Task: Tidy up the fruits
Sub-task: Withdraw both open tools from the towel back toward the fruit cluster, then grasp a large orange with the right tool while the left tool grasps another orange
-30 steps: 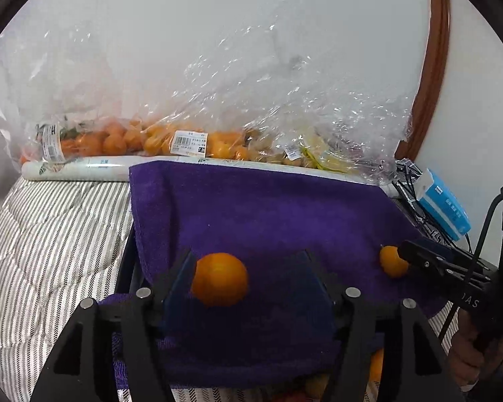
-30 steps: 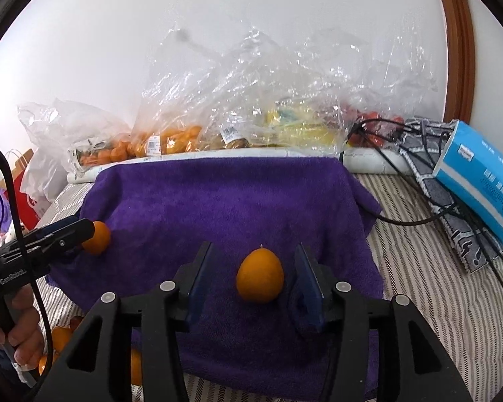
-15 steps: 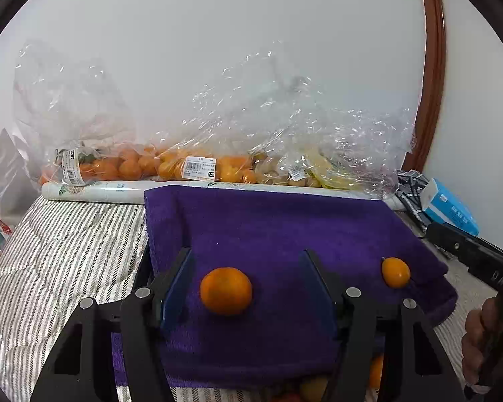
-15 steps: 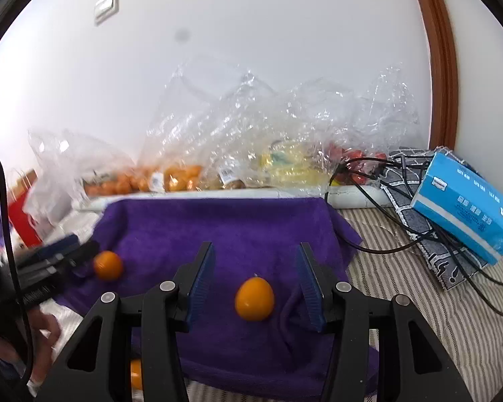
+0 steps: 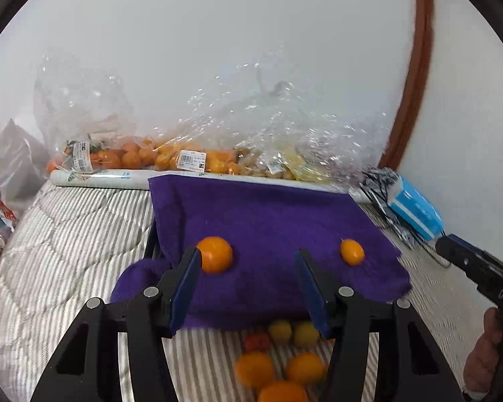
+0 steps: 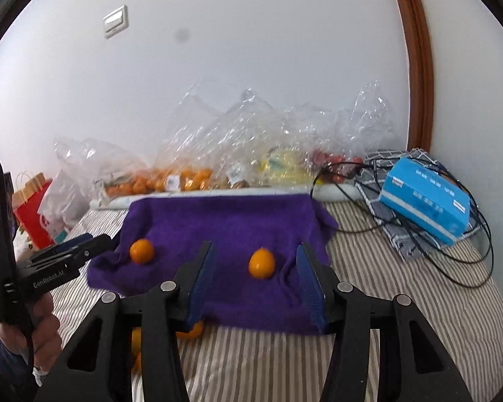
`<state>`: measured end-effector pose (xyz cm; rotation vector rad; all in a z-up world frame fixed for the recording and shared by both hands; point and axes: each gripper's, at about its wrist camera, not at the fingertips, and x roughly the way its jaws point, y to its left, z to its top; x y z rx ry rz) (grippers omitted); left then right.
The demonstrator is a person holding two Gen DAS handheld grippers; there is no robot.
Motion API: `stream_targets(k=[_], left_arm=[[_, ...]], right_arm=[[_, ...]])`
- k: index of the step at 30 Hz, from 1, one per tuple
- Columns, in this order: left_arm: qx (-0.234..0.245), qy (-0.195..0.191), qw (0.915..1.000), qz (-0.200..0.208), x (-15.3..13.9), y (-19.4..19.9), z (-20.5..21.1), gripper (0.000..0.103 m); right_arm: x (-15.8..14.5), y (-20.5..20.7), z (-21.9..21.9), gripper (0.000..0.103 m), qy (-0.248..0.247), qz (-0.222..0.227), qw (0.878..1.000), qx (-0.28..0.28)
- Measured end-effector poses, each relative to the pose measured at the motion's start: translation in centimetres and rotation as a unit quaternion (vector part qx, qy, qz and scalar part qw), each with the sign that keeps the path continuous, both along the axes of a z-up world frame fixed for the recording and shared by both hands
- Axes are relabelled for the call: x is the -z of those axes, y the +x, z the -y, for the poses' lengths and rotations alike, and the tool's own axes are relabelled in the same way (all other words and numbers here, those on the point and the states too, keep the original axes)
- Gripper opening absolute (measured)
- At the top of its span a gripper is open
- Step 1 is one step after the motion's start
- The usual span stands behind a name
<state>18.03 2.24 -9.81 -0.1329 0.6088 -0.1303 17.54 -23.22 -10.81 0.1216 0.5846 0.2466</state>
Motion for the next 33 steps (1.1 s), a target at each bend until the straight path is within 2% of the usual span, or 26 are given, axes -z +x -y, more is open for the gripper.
stream_targets(k=[4, 7, 10, 12, 18, 20, 23, 27, 31, 33], left_arm=[[0.004, 0.014, 0.9999, -0.004, -0.5, -2.7, 0.2, 0.055], [0.006, 0.008, 0.9999, -0.011, -0.6, -4.3, -0.1, 0.055], [0.011, -0.001, 0.9997, -0.022, -0.4, -5.5, -0.4, 0.055], [-0.004, 0.0, 0.9998, -0.021, 0.0, -6.3, -0.7, 0.055], [-0.019, -0.006, 0.9991, -0.038, 1.3, -7.0, -2.0, 0.056], [-0.021, -0.009, 0.9987, -0.045, 1.7, -7.0, -2.4, 0.061], [-0.029, -0.01, 0.9982, -0.051, 2.2, -6.9, -3.0, 0.071], [-0.039, -0.003, 0.9978, -0.053, 2.7, -6.7, -4.1, 0.072], [-0.043, 0.004, 0.997, -0.065, 3.5, -5.9, -5.0, 0.072], [-0.041, 0.006, 0.9968, -0.069, 3.9, -5.5, -5.4, 0.071]], right_arm=[[-0.1, -2.4, 0.0, 0.051, 0.022, -0.012, 1.0, -0.004], [-0.2, -4.2, -0.5, 0.051, 0.012, -0.009, 1.0, 0.003], [-0.3, -6.1, -0.9, 0.051, 0.0, 0.018, 1.0, 0.015], [-0.4, -7.1, -1.1, 0.053, -0.005, 0.033, 0.999, 0.015], [0.1, -8.3, -1.5, 0.056, -0.015, 0.038, 0.999, 0.014], [0.3, -8.3, -1.6, 0.056, -0.018, 0.037, 0.999, 0.014], [0.7, -8.1, -1.9, 0.058, -0.016, 0.033, 0.999, 0.017], [1.7, -6.9, -2.0, 0.068, 0.003, 0.001, 1.0, 0.011], [3.1, -5.3, -2.3, 0.067, 0.014, -0.036, 0.999, 0.002], [3.9, -4.8, -2.7, 0.061, 0.016, -0.046, 0.999, -0.006]])
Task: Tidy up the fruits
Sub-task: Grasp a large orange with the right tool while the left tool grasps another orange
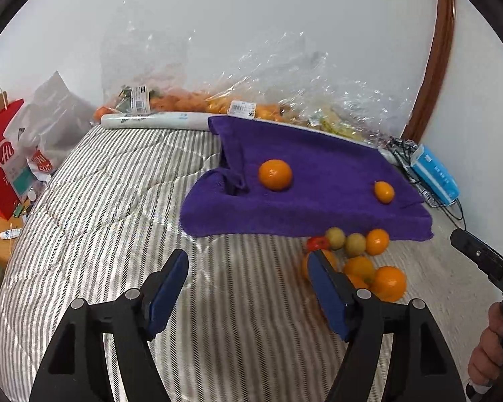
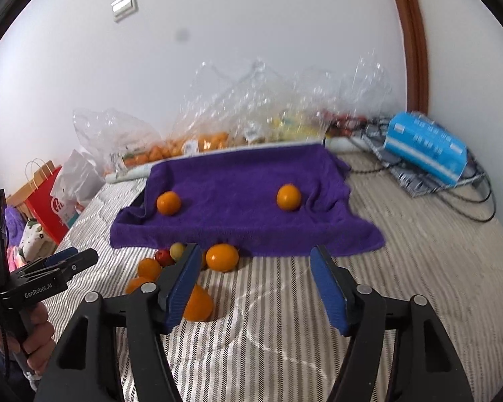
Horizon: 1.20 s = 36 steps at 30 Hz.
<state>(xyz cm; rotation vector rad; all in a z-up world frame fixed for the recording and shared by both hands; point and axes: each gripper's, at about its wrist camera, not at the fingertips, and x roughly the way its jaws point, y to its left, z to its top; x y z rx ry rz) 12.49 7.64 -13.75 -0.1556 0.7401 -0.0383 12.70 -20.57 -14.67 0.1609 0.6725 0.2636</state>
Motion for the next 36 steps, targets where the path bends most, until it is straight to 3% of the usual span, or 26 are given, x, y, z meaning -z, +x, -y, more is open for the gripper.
stream_targets(k=[3, 8, 17, 22, 27, 34, 36], left_arm=[[0.003, -0.001, 1.0, 0.0, 0.6, 0.5, -0.4, 0.07], [0.011, -0.008, 0.9998, 0.013, 1.4, 1.0, -0.6, 0.07], [0.021, -0.035, 0.9991, 0.014, 1.9, 1.0, -1.1, 0.07], [0.047, -0.052, 0.9975, 0.01, 2.0, 0.8, -0.6, 0.07], [0.096, -0.057, 0.9937, 0.01, 1.7, 0.0, 1.3, 0.07], [0.132, -0.045, 0.9901, -0.013, 2.2, 0.2, 4.8, 0.07], [0.131, -0.029, 0.9908, -0.016, 2.3, 0.2, 5.4, 0.07]], right_arm=[[0.9, 0.4, -0.9, 0.054, 0.001, -0.014, 1.0, -0.018], [1.9, 0.2, -3.2, 0.052, 0.005, -0.021, 0.998, -0.06], [3.8, 0.2, -7.8, 0.034, -0.074, -0.037, 0.991, -0.104], [4.1, 0.0, -7.3, 0.033, -0.077, -0.032, 0.991, -0.107], [3.3, -0.3, -4.5, 0.019, -0.064, -0.023, 0.994, -0.083], [4.3, 0.0, -3.4, 0.021, -0.046, -0.045, 0.993, -0.097], [4.4, 0.2, -3.7, 0.026, -0.049, -0.04, 0.993, -0.099]])
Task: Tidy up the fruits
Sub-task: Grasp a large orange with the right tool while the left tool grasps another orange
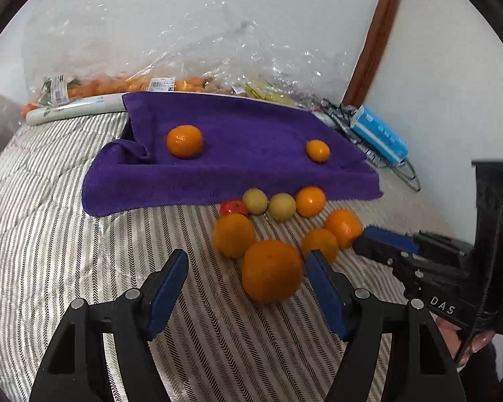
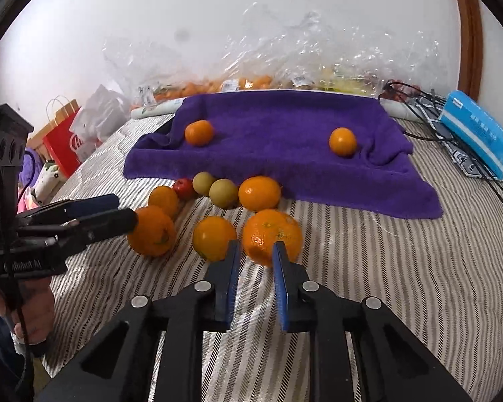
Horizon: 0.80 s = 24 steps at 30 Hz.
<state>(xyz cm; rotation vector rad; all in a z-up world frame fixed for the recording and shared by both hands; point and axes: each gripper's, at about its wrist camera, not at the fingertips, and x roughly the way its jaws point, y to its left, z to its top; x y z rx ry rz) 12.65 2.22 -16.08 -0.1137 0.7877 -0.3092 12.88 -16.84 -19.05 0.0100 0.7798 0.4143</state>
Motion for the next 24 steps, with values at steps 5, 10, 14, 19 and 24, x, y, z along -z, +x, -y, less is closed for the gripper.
stream_targets(k=[5, 10, 14, 19, 24], left_arm=[[0.008, 0.015, 0.9998, -0.007, 0.3, -0.2, 0.3, 0.07], [0.005, 0.017, 0.9998, -0.012, 0.7, 0.0, 0.2, 0.07], [0.004, 0.012, 0.9998, -0.014, 0.9, 0.3, 0.5, 0.07], [0.017, 0.012, 0.9995, -0.022, 1.1, 0.8, 1.6, 0.061], [0.02, 0.033, 0.9987, -0.034, 2.0, 1.3, 3.3, 0.046]], right_arm=[[0.0, 1.2, -0.4, 0.038, -0.016, 0.009, 1.0, 0.008], [1.0, 3.2, -0.3, 0.044, -0.02, -0.014, 1.0, 0.005], [1.8, 4.5, -0.1, 0.044, -0.01, -0.042, 0.999, -0.007], [1.4, 4.0, 1.2, 0.043, -0.005, -0.025, 1.0, 0.005], [1.0, 3.1, 3.9, 0.043, -0.011, -0.004, 0.999, 0.042]])
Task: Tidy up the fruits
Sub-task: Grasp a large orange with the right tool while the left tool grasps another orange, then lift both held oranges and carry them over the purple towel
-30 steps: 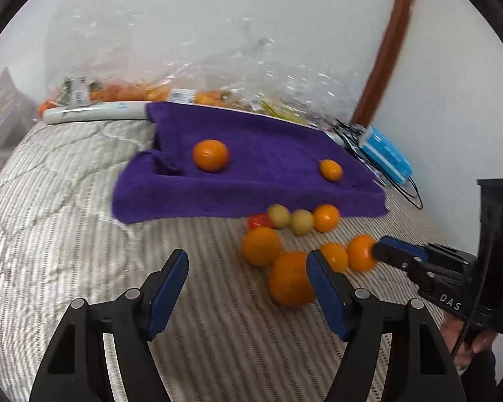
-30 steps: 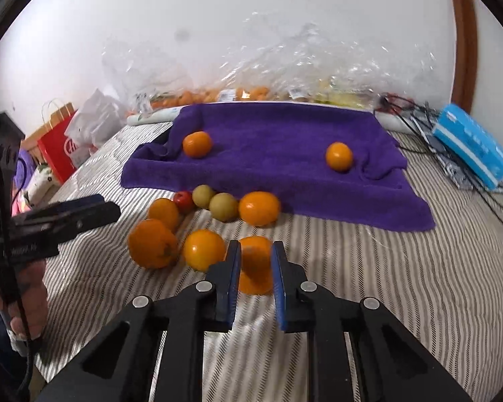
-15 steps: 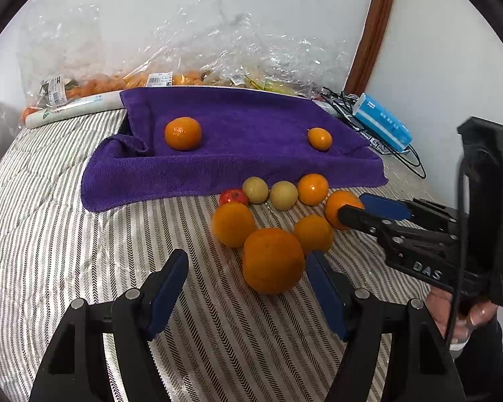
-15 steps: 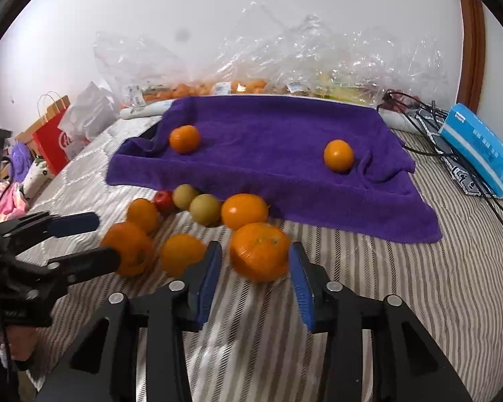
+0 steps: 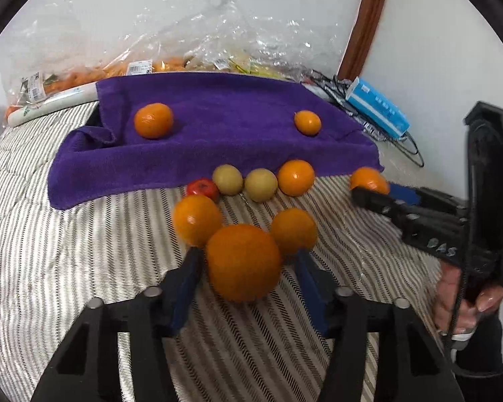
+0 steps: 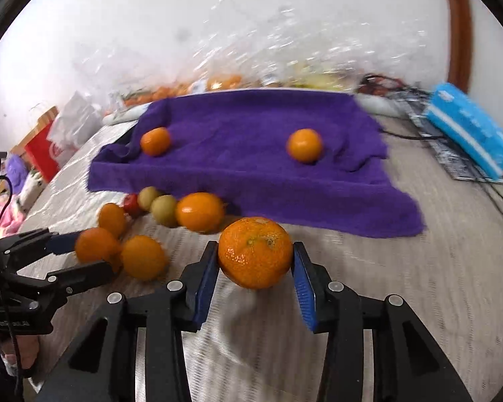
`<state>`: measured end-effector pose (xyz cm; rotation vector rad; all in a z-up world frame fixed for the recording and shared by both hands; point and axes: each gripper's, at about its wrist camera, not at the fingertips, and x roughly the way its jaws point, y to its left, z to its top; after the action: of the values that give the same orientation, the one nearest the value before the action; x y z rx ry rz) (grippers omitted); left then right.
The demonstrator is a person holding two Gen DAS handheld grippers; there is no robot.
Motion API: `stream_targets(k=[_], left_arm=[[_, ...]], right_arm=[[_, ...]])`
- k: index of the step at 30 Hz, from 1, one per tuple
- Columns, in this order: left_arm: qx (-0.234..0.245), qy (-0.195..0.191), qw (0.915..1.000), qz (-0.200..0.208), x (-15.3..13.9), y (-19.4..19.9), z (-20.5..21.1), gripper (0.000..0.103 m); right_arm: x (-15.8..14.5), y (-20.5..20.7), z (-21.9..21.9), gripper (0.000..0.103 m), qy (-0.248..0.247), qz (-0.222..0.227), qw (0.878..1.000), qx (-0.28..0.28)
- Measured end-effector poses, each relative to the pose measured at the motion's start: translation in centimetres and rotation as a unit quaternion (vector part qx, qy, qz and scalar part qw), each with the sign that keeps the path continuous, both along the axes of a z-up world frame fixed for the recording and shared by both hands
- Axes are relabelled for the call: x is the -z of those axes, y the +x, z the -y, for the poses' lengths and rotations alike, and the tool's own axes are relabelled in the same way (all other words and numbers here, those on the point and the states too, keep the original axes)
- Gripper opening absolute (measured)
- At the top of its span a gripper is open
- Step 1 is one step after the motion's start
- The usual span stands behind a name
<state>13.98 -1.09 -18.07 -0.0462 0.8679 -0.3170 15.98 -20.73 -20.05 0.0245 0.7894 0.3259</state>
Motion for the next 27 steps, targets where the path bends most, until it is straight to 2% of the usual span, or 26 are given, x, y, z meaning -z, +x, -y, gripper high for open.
stream_targets(k=[1, 5, 7, 10, 15, 22, 27], left_arm=[[-0.002, 0.005, 1.0, -0.003, 0.1, 0.1, 0.2, 0.039], [-0.004, -0.022, 0.9997, -0.005, 0.1, 0.2, -0.5, 0.039], [-0.008, -0.042, 0.9991, -0.007, 0.2, 0.1, -1.1, 0.039], [-0.013, -0.053, 0.9985, -0.001, 0.1, 0.0, -1.3, 0.039], [-0.012, -0.054, 0.998, 0.029, -0.7, -0.8, -1.2, 0.039], [-0.03, -0.052, 0.9963, 0.062, -1.6, -1.7, -1.6, 0.039], [-0.042, -0.046, 0.995, 0.078, -1.9, -2.1, -1.7, 0.039]], right_arm=[[-0.1, -0.2, 0.4, 0.043, 0.004, 0.0, 1.0, 0.003], [-0.1, -0.4, 1.7, 0.043, 0.03, 0.001, 0.999, 0.013], [-0.2, -0.5, 1.7, 0.043, 0.028, 0.005, 1.0, 0.013], [-0.4, -0.9, 1.3, 0.043, 0.018, 0.016, 1.0, 0.007], [-0.8, -1.3, 0.9, 0.043, 0.014, 0.031, 0.999, -0.006], [-1.2, -1.7, 2.2, 0.043, 0.037, 0.048, 0.998, 0.015], [-1.5, -2.2, 1.6, 0.043, 0.019, 0.061, 0.998, 0.016]])
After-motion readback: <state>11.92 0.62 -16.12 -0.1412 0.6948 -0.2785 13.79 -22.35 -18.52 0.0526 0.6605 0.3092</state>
